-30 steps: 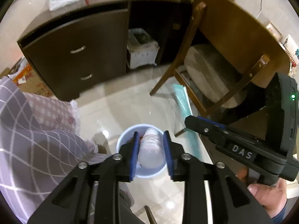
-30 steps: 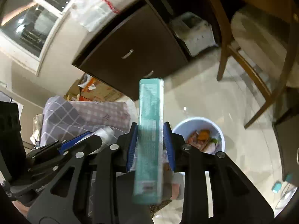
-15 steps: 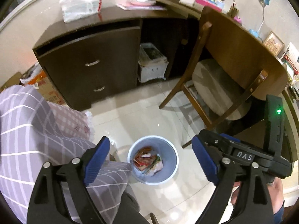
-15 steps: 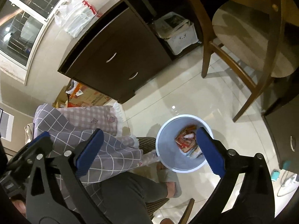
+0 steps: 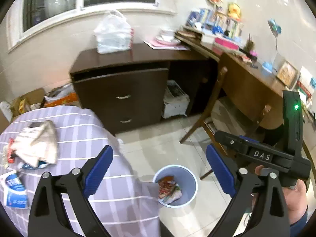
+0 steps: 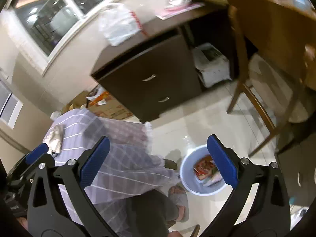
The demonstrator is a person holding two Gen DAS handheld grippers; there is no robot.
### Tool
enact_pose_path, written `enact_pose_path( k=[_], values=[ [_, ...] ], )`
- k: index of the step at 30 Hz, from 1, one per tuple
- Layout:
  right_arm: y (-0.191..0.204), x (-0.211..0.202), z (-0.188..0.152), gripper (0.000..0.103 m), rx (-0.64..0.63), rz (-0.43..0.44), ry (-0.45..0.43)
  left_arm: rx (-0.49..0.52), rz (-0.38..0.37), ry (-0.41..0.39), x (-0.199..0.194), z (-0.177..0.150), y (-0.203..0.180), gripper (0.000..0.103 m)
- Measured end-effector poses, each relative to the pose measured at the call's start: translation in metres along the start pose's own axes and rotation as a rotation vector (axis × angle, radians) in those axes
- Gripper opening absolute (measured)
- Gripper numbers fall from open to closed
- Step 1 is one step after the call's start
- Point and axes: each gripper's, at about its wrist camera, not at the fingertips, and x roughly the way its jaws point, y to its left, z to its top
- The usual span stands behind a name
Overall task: Collect trash
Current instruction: 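Bring both open tools back over the table toward the medicine box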
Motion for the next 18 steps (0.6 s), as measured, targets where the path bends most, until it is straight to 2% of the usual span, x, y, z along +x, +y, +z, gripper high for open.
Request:
enact_pose_path(
  k=[4,10,14,18],
  values=[
    [0.045,-0.004,-0.001,0.097,-0.081,0.040,-0.003,-0.037,0.042,-0.047,-0.032,-0.004,0.030,0.094],
    [0.121,0.004,-0.013,0.097,-0.218,0.109,0.025,-0.094,0.156,-0.100,-0.073,-0.018,0.082,0.094],
    [0.178,0.014,-0.031,0.097,-0.330,0.152,0.056,-0.170,0.222,-0.121,-0.099,-0.036,0.124,0.094],
    [0.231,0.023,-0.055,0.097,-0.459,0.192,0.090,-0.247,0.321,-0.138,-0.128,-0.065,0.169,0.094]
  ],
)
